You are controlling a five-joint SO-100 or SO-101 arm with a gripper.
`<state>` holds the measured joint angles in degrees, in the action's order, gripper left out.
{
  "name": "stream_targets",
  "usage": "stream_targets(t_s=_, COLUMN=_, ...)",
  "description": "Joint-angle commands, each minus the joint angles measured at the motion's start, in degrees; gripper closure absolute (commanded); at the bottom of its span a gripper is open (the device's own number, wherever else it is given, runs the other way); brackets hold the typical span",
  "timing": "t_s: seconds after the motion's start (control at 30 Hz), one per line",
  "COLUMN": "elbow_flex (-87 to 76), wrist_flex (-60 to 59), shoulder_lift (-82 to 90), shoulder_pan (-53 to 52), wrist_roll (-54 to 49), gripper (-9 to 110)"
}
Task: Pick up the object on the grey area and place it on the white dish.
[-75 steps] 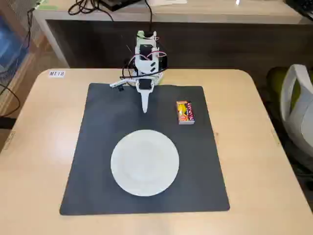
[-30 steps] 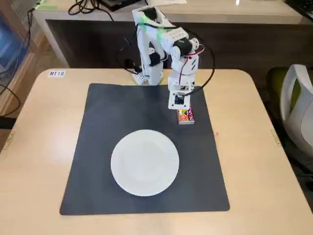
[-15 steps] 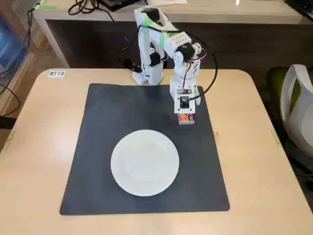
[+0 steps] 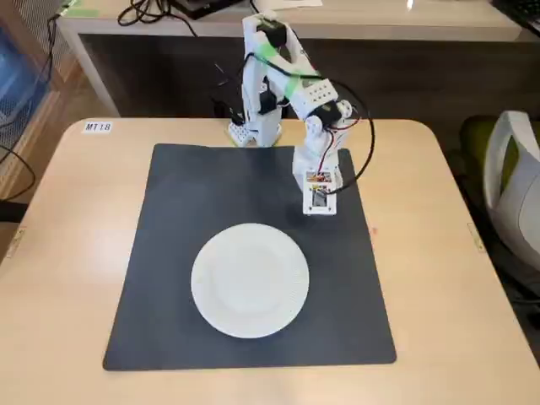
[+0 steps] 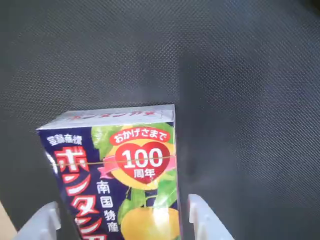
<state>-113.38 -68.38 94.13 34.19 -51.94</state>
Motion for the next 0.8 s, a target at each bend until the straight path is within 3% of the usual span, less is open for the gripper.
stream_targets(t_s=0.0, elbow_flex=2.9, wrist_flex=1.0, shoulder_lift=-0.9, shoulder_pan=-0.3, wrist_roll=-0.8, gripper=69)
stream_targets(t_s=0.27, elbow_flex=3.0, wrist_flex=3.0, shoulder_lift=-2.6, shoulder_pan=-0.2, wrist_roll=-0.6, gripper=79)
stream_targets(t_s=0.47, elbow_flex=4.3, wrist_flex=3.2, shoulder_lift=-1.7, shoulder_pan=-1.2, wrist_roll=0.0, gripper=81)
stream_targets(t_s=0.77, elbow_flex=9.1, wrist_flex=2.6, shoulder_lift=4.0, shoulder_pan=-9.7, wrist_roll=3.9, gripper=86)
